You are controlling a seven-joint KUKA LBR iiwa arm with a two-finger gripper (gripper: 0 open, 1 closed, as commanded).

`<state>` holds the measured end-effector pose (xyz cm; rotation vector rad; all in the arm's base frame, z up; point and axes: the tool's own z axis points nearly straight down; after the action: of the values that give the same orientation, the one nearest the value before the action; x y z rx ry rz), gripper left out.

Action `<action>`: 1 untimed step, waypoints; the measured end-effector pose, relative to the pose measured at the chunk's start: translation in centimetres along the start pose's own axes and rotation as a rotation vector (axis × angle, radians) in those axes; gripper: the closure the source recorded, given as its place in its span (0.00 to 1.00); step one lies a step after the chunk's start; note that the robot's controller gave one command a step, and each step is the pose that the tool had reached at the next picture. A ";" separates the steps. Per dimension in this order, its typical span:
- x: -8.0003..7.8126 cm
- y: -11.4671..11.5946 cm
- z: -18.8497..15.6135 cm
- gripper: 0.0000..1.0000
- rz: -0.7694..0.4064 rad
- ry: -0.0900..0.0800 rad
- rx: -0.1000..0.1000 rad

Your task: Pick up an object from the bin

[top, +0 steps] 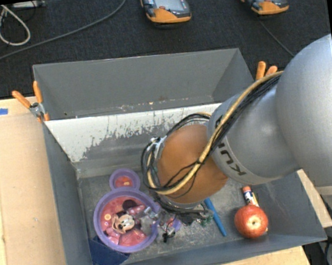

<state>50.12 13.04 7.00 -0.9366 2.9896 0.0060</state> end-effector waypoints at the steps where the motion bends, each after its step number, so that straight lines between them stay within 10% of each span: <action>1: 0.0 0.0 0.0 1.00 0.001 0.000 0.000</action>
Offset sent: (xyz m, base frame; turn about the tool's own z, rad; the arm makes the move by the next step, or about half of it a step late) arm 0.0000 -0.0001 0.0049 0.0008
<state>50.12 13.03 7.00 -0.9344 2.9904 0.0065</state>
